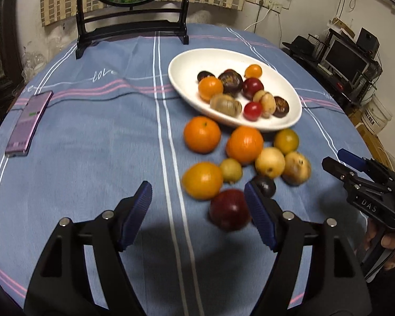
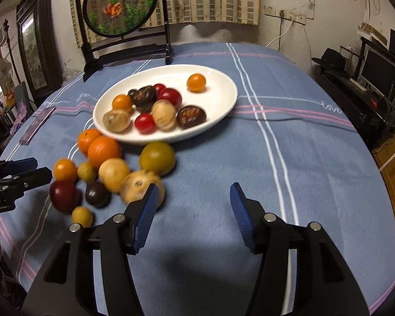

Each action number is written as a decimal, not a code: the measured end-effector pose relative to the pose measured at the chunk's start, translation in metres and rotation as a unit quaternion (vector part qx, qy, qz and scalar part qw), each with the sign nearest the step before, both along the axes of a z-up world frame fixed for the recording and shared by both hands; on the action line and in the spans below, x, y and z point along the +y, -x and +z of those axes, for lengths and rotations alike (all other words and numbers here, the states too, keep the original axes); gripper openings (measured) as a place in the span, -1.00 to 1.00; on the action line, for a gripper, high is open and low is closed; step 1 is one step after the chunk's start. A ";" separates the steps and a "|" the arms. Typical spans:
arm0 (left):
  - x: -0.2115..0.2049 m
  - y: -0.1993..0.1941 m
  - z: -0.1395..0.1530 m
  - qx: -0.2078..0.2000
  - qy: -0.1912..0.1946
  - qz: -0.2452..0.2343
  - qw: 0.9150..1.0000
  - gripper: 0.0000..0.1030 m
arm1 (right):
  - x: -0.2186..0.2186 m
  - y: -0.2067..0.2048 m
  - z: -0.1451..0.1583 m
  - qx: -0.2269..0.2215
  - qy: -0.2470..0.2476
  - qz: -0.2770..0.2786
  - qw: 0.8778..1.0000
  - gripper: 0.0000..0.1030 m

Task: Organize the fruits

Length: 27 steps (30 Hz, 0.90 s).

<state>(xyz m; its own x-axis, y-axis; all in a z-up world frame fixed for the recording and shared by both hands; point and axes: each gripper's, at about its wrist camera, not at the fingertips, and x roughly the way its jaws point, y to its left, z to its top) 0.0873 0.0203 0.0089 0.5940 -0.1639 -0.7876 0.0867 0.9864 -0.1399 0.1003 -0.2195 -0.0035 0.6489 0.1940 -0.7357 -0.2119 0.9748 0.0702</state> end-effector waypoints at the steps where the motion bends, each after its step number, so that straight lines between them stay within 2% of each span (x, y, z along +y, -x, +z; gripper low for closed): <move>1: 0.001 0.001 0.000 0.000 0.000 0.001 1.000 0.44 | 0.001 0.003 -0.001 0.001 0.000 0.001 1.000 0.11; 6: -0.001 0.010 0.002 -0.003 0.007 -0.002 1.000 0.44 | -0.001 0.014 -0.001 0.002 0.001 0.004 1.000 0.12; 12: -0.012 0.015 -0.006 -0.005 -0.009 -0.012 1.000 0.44 | -0.001 0.022 -0.002 0.005 -0.004 0.008 1.000 0.13; 21: -0.019 0.013 -0.024 0.018 -0.012 -0.025 0.999 0.44 | 0.003 0.025 -0.004 0.010 -0.009 0.021 1.000 0.13; 27: -0.023 0.003 -0.037 0.029 -0.009 -0.033 0.999 0.29 | 0.007 0.028 -0.006 0.015 -0.016 0.032 0.999 0.14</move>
<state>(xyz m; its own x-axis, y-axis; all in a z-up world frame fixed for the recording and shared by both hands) 0.0845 -0.0028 -0.0280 0.5350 -0.1867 -0.8240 0.1440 0.9811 -0.1288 0.0721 -0.2127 -0.0094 0.6130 0.2580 -0.7468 -0.2707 0.9566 0.1082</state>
